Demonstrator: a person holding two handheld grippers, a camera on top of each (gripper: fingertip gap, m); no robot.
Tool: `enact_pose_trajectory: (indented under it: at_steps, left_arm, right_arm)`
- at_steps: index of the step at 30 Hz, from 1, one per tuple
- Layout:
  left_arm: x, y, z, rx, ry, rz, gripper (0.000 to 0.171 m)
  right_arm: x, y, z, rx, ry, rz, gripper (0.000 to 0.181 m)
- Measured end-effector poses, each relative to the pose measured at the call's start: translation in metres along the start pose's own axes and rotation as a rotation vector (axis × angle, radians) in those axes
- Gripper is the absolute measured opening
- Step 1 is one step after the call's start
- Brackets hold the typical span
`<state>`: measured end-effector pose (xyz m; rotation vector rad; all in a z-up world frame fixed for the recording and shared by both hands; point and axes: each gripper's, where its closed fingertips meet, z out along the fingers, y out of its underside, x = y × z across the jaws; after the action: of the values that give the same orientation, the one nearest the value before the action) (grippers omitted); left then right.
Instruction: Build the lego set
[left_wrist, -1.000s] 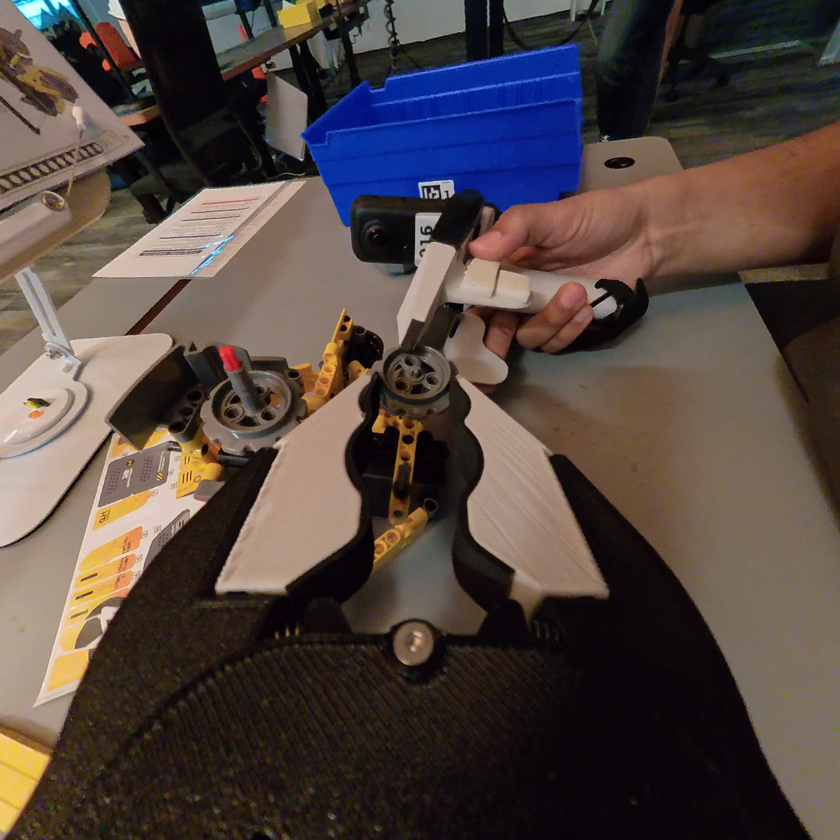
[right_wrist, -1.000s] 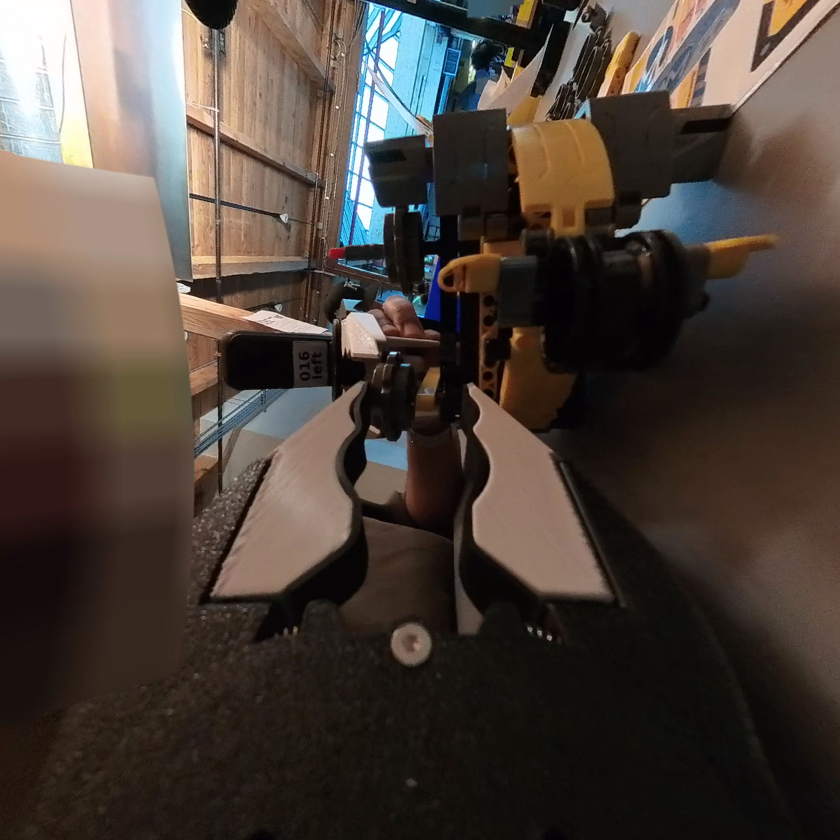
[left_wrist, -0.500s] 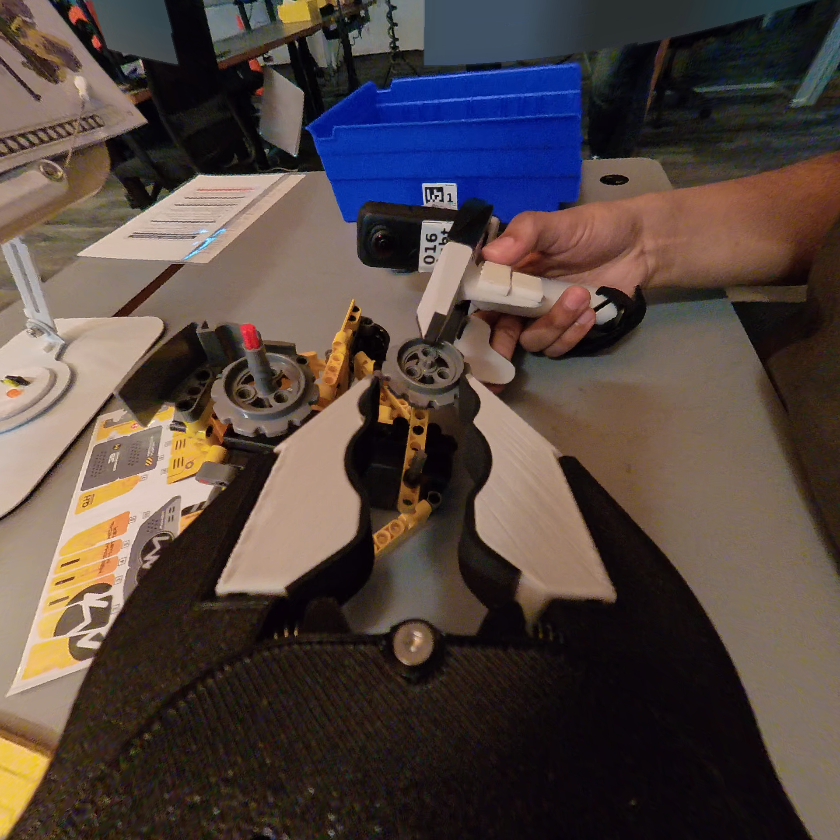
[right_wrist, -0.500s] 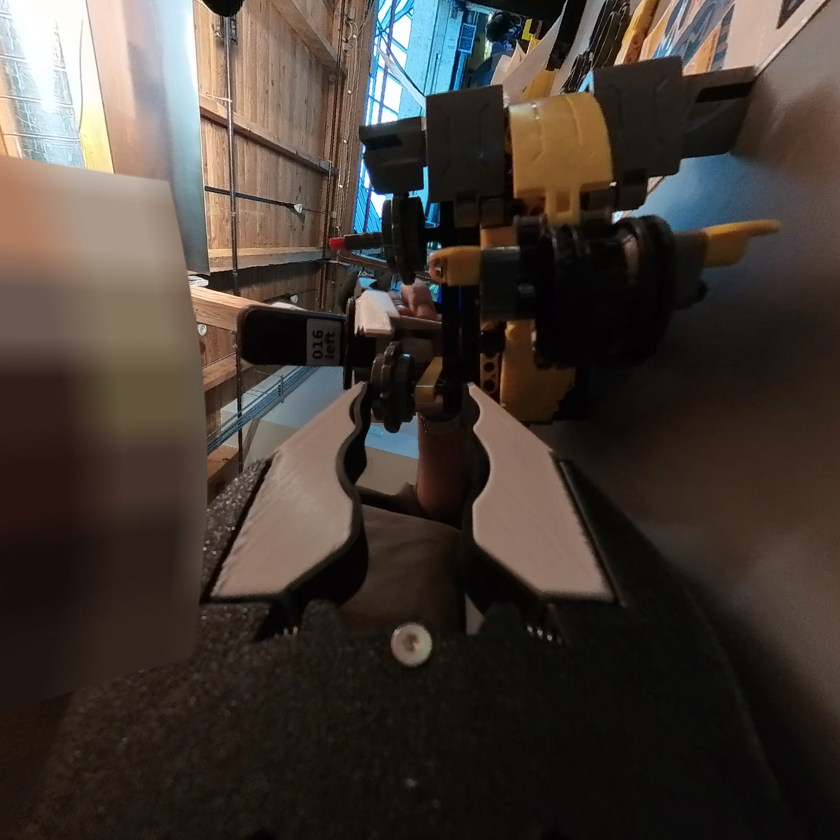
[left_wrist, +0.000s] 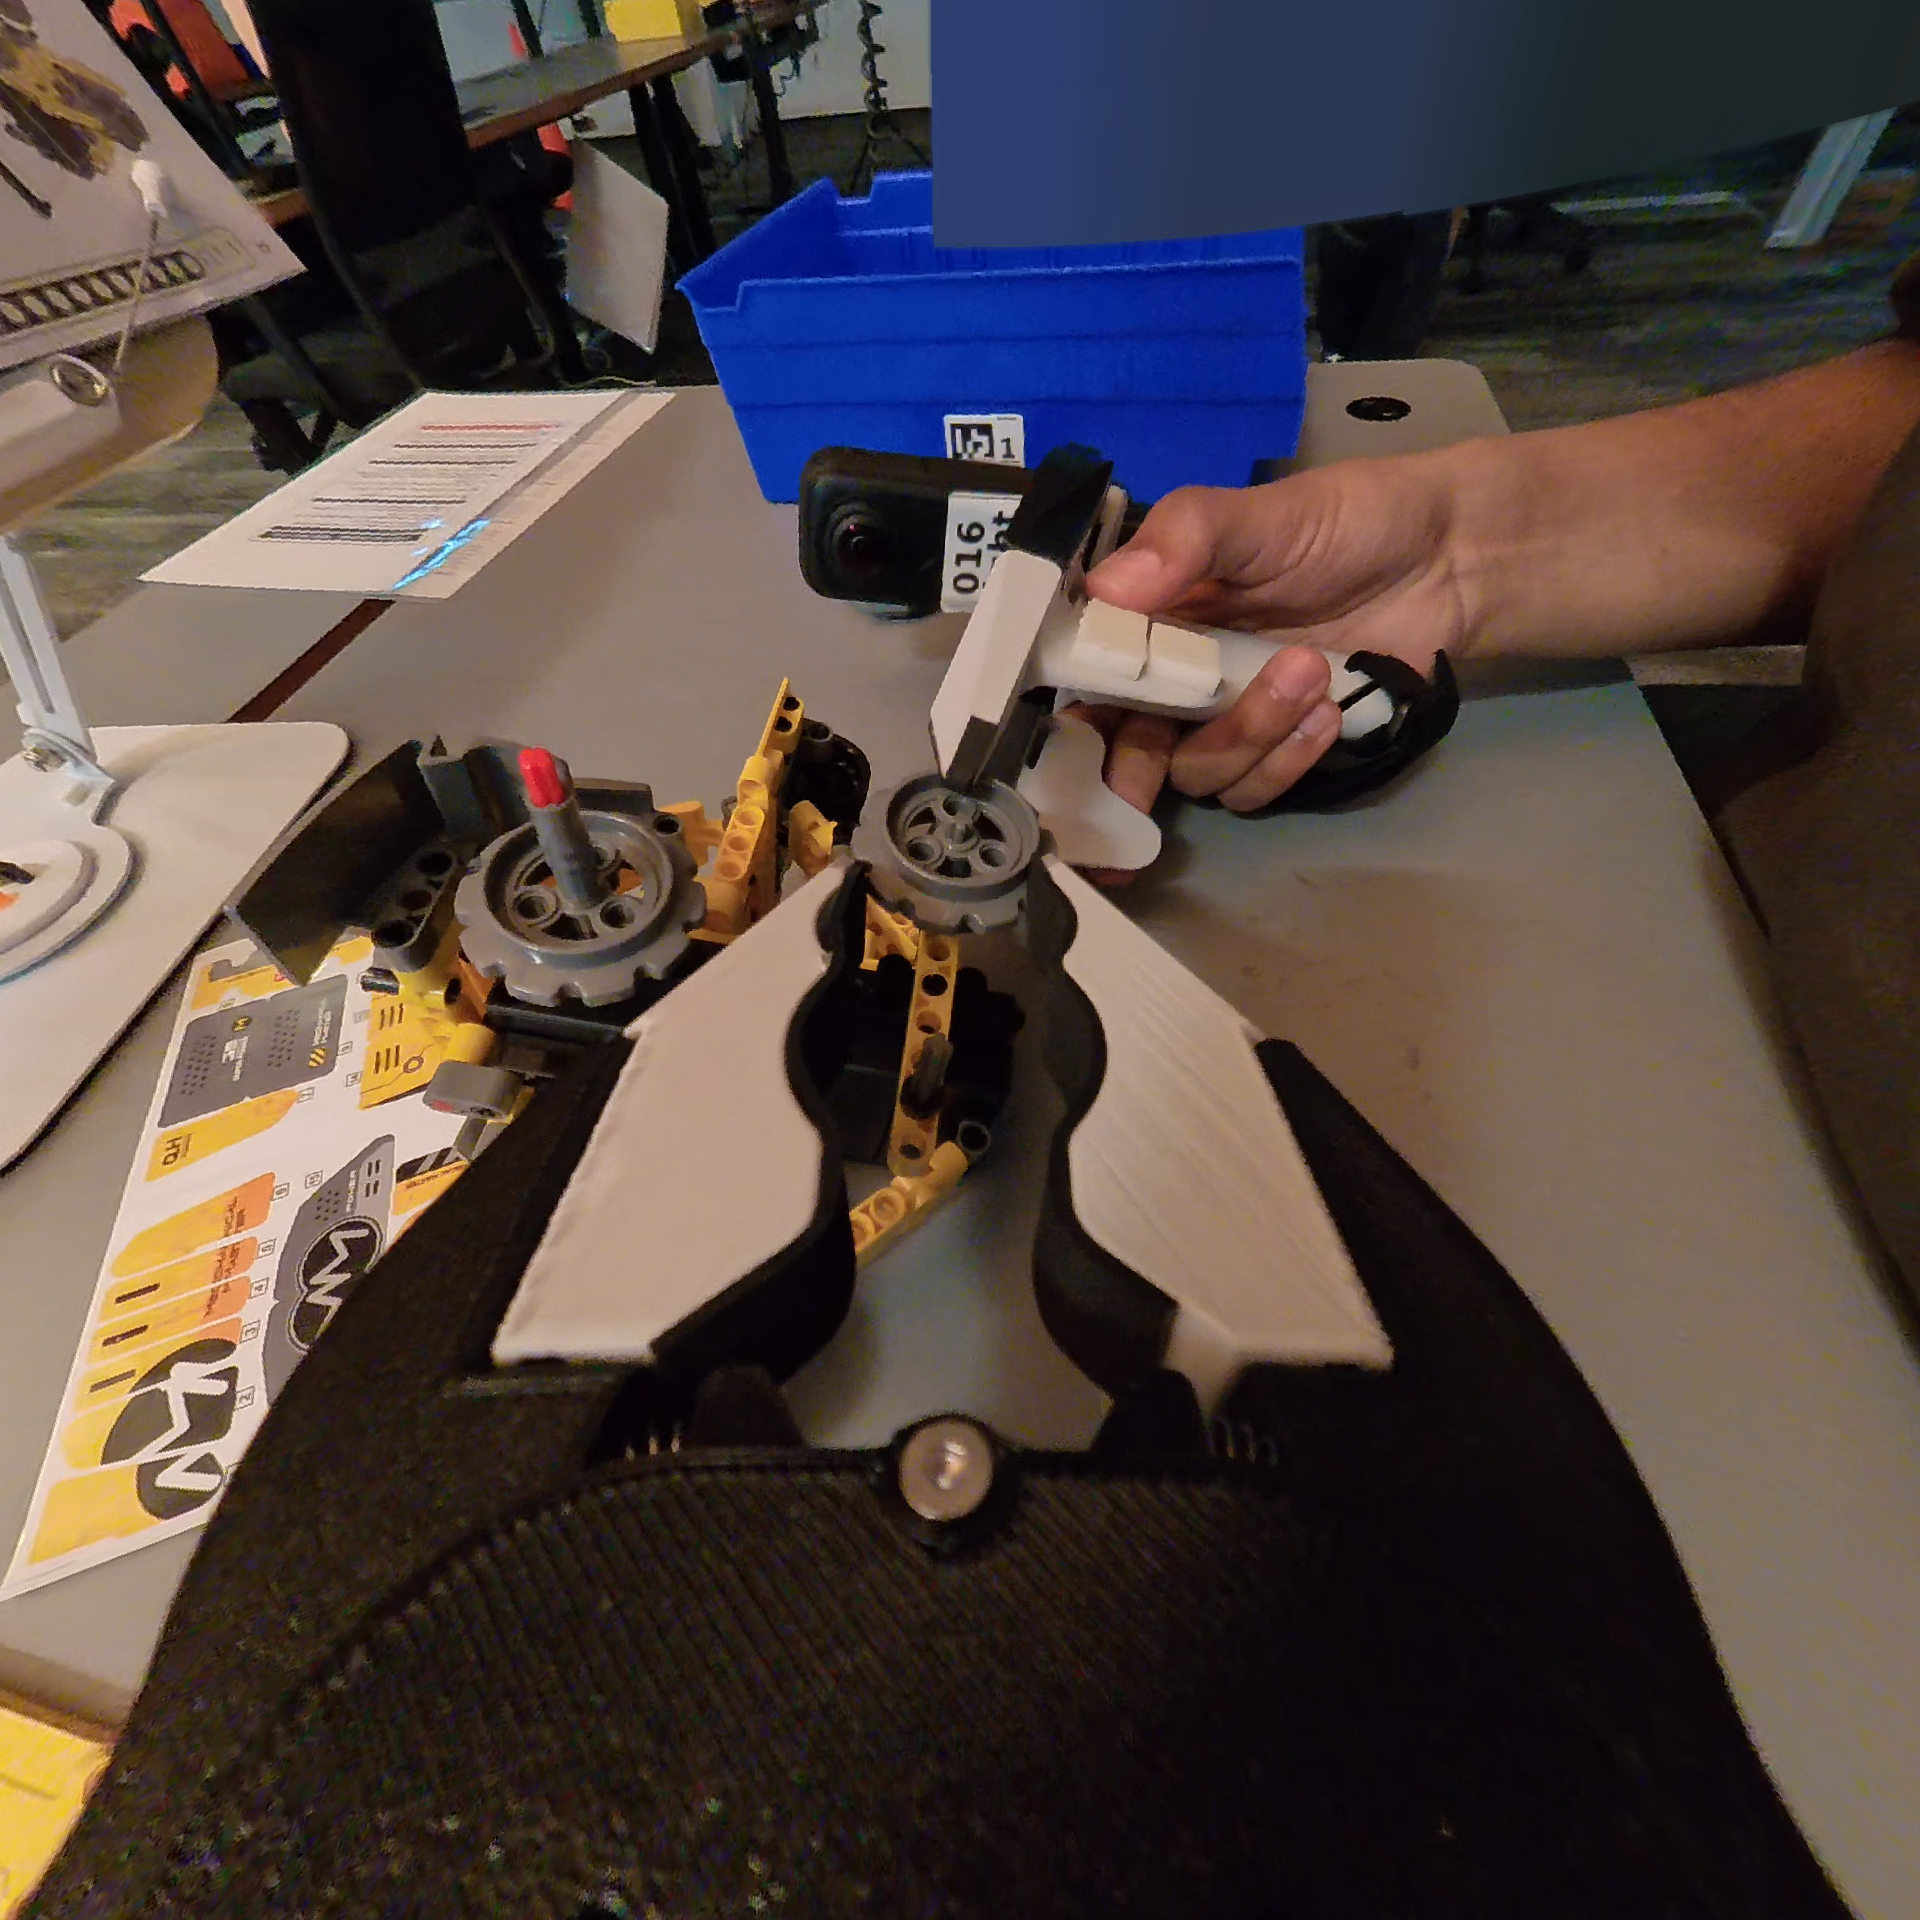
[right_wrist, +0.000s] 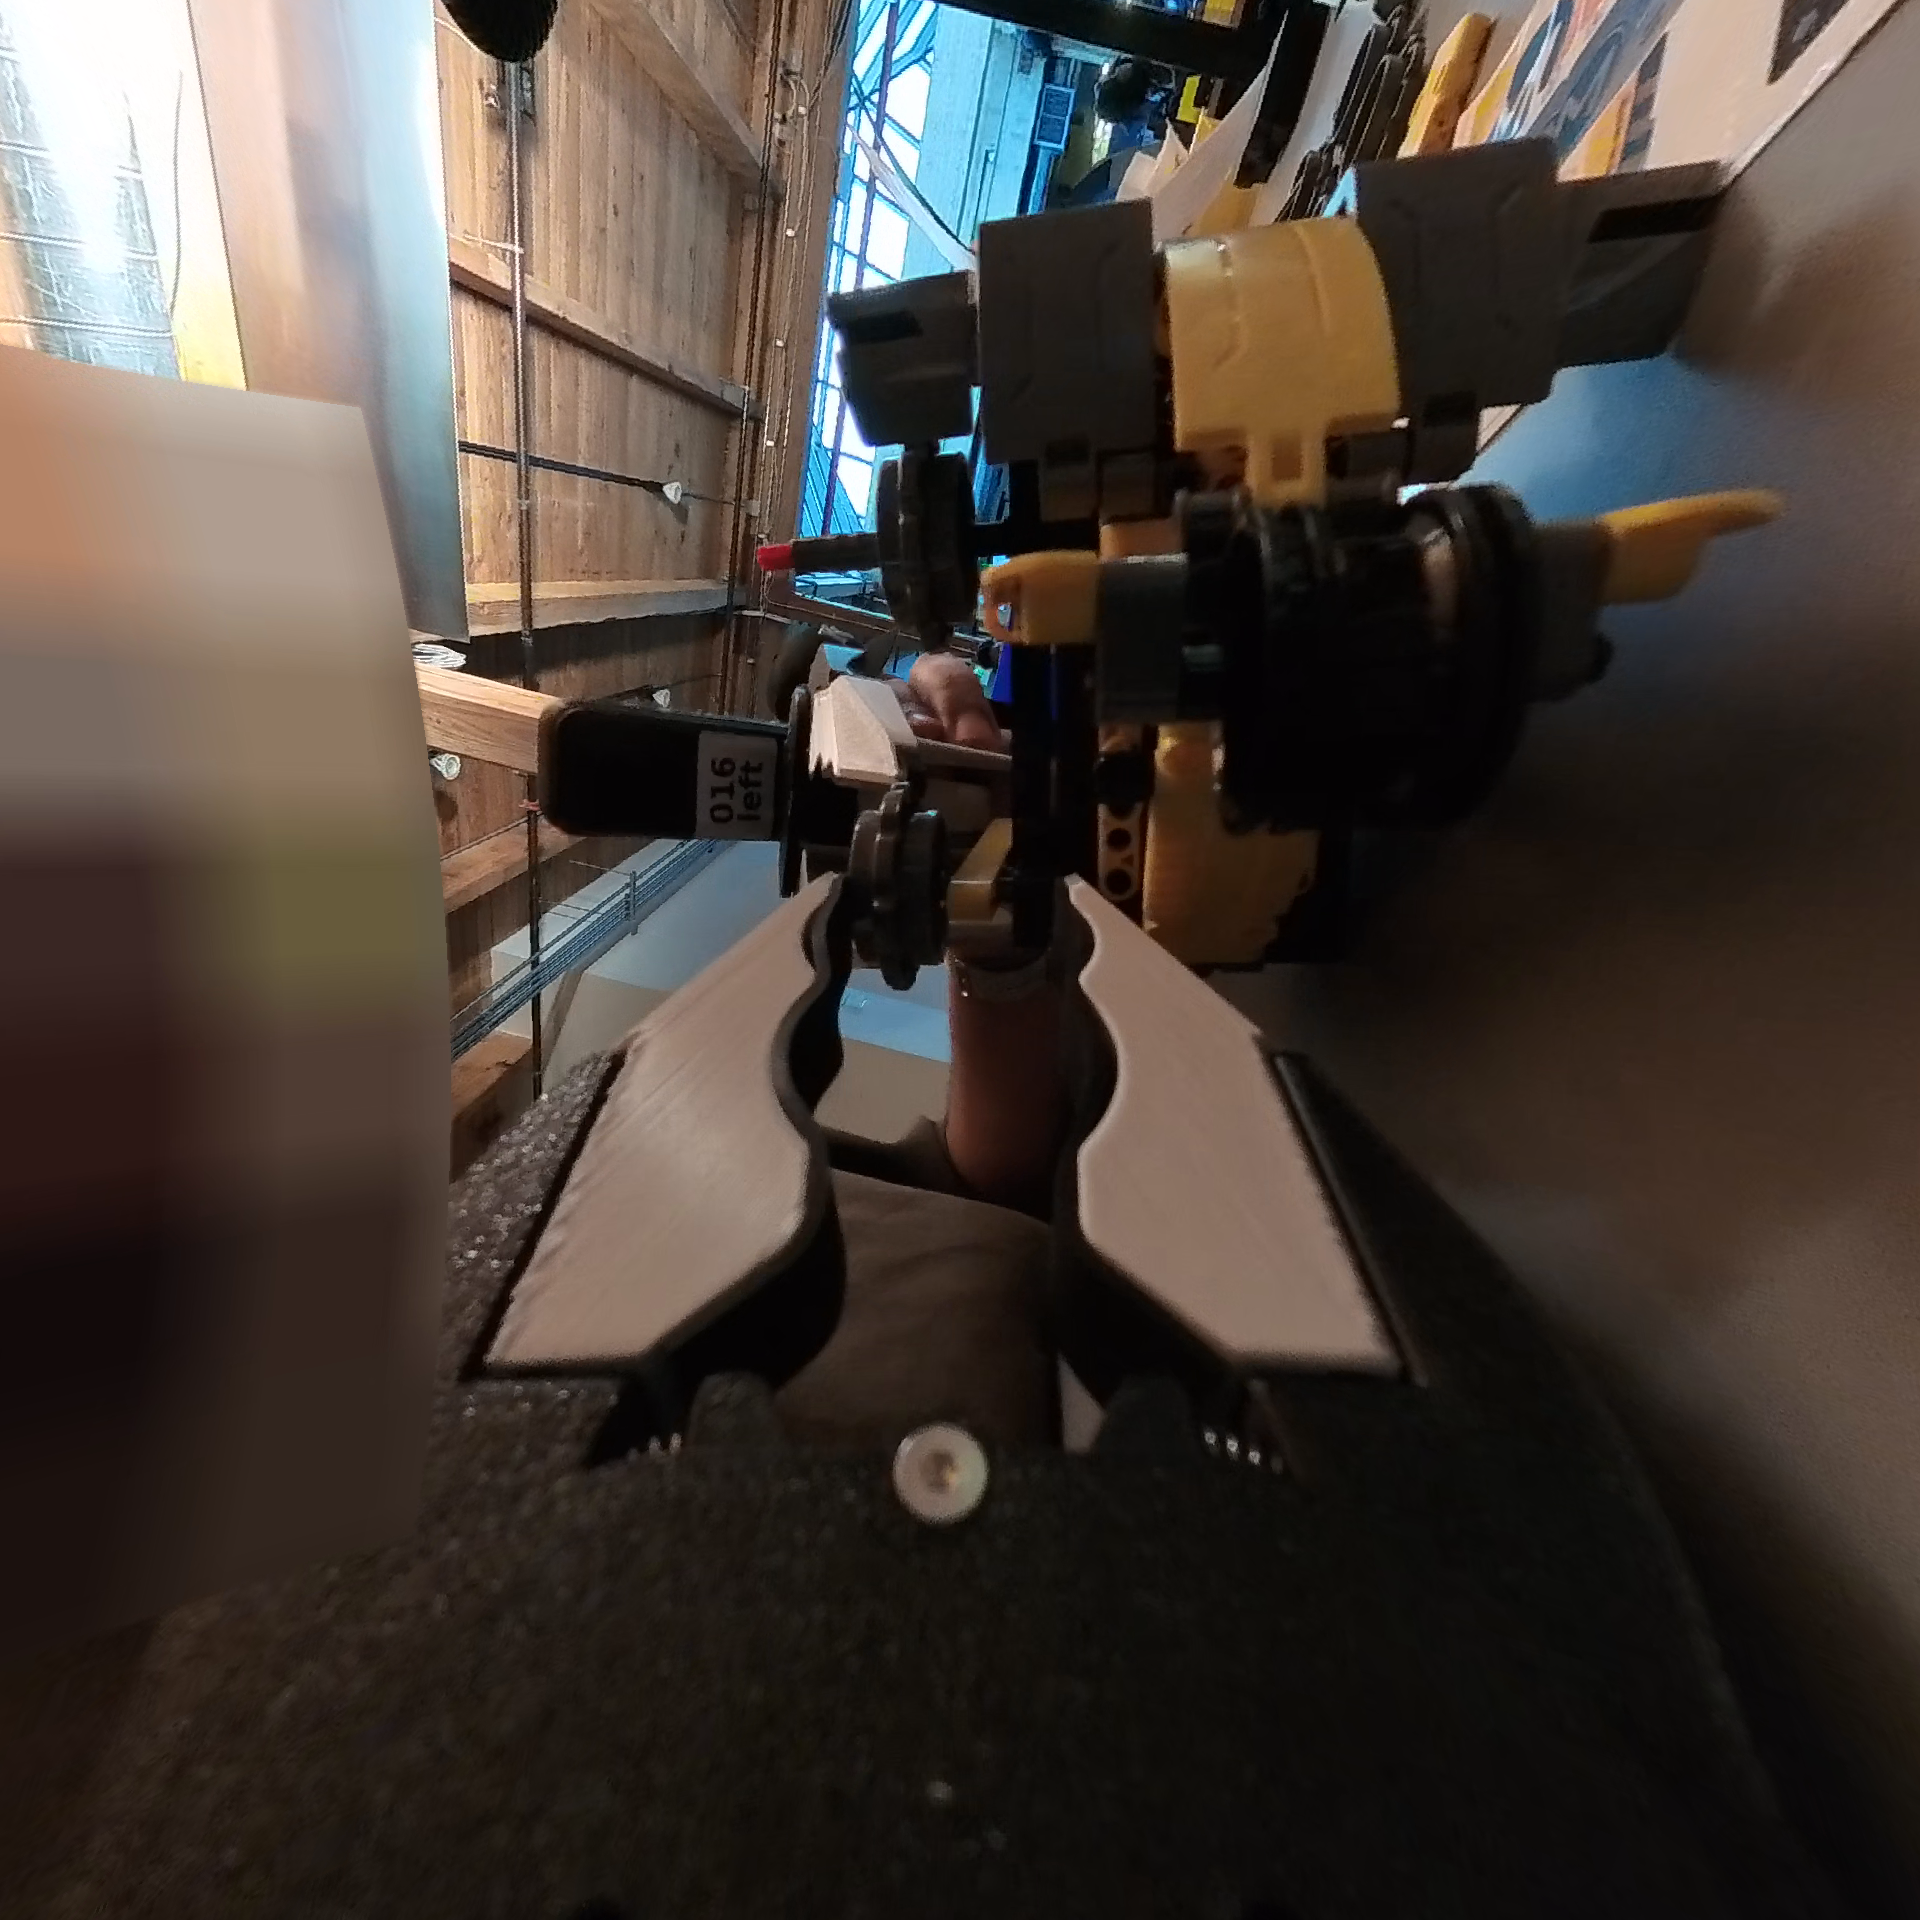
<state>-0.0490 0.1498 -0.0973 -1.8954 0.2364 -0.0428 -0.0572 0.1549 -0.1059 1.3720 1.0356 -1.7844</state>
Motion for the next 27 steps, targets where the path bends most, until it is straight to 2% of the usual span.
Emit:
enact_pose_trajectory:
  at_steps: [17, 19, 22, 24, 27]
  left_arm:
    - [0.0, 0.003, 0.002, -0.038, -0.002, -0.006, 0.029]
    - [0.0, 0.002, 0.002, -0.022, 0.005, -0.042, 0.03]
    - [-0.001, -0.002, -0.001, 0.029, 0.04, -0.185, 0.032]
    - [-0.005, -0.01, -0.006, 0.076, 0.015, -0.286, 0.069]
    - [-0.014, -0.018, -0.018, 0.168, -0.09, -0.455, 0.079]
  right_arm:
    - [0.001, -0.001, -0.002, 0.016, 0.015, 0.004, 0.035]
    - [0.001, -0.001, -0.002, 0.015, 0.011, 0.005, 0.036]
    - [0.0, -0.001, 0.0, 0.016, 0.005, -0.004, 0.036]
    - [0.0, -0.001, 0.002, 0.015, 0.011, -0.019, 0.035]
    - [0.0, -0.003, 0.001, 0.026, 0.008, -0.02, 0.035]
